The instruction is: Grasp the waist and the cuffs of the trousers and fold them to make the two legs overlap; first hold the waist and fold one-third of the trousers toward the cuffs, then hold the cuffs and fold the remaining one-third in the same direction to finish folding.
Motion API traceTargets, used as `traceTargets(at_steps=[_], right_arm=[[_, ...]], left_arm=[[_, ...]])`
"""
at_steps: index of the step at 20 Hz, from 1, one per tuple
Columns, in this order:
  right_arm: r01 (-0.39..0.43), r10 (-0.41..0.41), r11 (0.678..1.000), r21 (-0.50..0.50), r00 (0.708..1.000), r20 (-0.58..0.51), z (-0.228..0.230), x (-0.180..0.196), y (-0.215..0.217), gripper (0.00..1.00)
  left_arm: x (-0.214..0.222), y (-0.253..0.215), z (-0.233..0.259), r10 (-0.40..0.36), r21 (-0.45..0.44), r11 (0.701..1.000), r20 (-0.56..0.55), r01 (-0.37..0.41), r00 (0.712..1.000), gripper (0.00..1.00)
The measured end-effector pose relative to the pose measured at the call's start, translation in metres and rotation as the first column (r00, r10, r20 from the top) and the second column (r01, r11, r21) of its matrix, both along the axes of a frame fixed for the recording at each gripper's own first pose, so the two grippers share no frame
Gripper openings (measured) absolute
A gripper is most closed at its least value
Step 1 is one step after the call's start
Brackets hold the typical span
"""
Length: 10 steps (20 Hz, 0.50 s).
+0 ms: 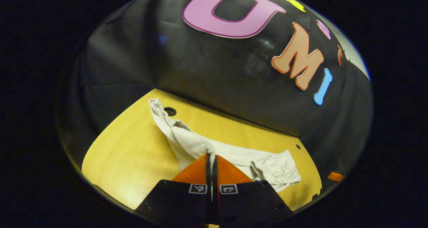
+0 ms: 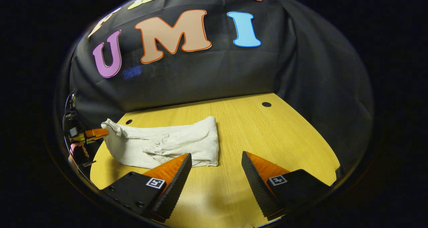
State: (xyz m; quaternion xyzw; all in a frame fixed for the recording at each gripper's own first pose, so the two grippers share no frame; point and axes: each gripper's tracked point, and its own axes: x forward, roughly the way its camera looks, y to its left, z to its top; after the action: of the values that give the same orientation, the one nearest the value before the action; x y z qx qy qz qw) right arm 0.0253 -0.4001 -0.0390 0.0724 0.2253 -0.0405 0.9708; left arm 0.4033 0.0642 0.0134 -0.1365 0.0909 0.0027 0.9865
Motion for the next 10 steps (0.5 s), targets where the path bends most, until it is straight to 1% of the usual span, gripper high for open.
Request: traceTargets(at_steps=[2,5,8,10], right_arm=[[-0.020,0.020,1.000,-0.003,1.000,0.003,0.001,-0.003,-0.012,0.97],[-0.034,0.034,0.999,-0.003,0.999,-0.001,-0.001,-0.009,-0.033,0.97],[-0.031,0.031,0.999,0.013,1.000,-0.004,-0.004,-0.013,-0.056,0.97],[-0.025,0.026,0.999,0.022,1.000,-0.008,-0.008,-0.016,-0.072,0.97]], left_arm=[[0.007,-0.029,0.014,-0.010,-0.004,1.000,0.026,0.010,1.000,0.00],[0.014,-0.079,0.032,-0.044,0.010,0.999,0.060,0.044,0.997,0.00],[0.020,-0.133,0.048,-0.100,0.034,0.995,0.085,0.097,0.991,0.00],[0.023,-0.167,0.054,-0.138,0.066,0.989,0.094,0.132,0.986,0.00]])
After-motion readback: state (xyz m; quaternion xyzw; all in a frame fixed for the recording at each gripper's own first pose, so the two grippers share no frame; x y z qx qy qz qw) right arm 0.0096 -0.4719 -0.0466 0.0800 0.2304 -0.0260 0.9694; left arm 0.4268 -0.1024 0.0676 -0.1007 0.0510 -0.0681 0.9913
